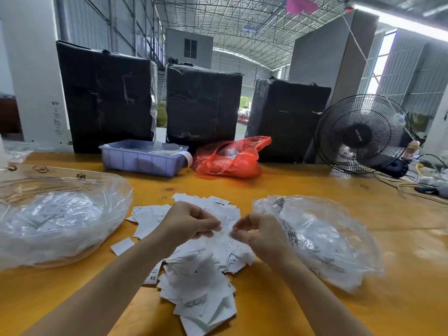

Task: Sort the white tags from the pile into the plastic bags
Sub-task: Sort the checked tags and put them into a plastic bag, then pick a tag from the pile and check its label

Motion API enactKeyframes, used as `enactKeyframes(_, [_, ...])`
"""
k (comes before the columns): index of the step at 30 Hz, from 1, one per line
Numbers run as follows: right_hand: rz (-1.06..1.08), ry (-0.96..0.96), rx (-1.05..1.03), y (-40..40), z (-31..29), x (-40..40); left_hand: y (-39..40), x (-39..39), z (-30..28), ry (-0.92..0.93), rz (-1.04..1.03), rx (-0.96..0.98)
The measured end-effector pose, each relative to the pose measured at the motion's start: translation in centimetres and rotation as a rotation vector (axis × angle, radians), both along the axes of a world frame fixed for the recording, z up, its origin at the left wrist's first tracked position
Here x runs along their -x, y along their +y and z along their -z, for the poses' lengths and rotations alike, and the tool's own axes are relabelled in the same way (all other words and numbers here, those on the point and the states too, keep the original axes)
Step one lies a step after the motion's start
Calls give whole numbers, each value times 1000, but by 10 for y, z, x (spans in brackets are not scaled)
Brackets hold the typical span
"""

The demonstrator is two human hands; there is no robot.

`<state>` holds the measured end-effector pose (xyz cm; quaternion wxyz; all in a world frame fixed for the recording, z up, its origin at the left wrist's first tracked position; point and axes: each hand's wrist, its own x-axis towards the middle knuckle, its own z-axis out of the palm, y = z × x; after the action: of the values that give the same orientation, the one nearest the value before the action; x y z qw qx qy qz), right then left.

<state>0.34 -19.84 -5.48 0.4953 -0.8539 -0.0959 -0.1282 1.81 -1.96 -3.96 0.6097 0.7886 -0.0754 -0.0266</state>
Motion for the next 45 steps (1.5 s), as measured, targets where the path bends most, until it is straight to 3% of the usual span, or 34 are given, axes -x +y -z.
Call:
enactKeyframes(2, [-45,-92,-213,3,-5,2,0,1,-1,-3,10,-25])
enactKeyframes(5, [-79,-189,-354,6,-10,4,-1,3,-1,0,33,-49])
enactKeyframes(11, [-37,-293,-127,6,-11,5,-5,7,-4,18,105,-72])
enactKeyframes(17, [-14,-329,-33,4,-11,5,-5,8,-5,29,156,-83])
enactKeyframes(22, [-57,-259,-99,4,-12,5,-3,8,-5,37,152,-89])
enactKeyframes(45, [-55,-316,-6,3,-9,3,0,6,-6,99,203,-62])
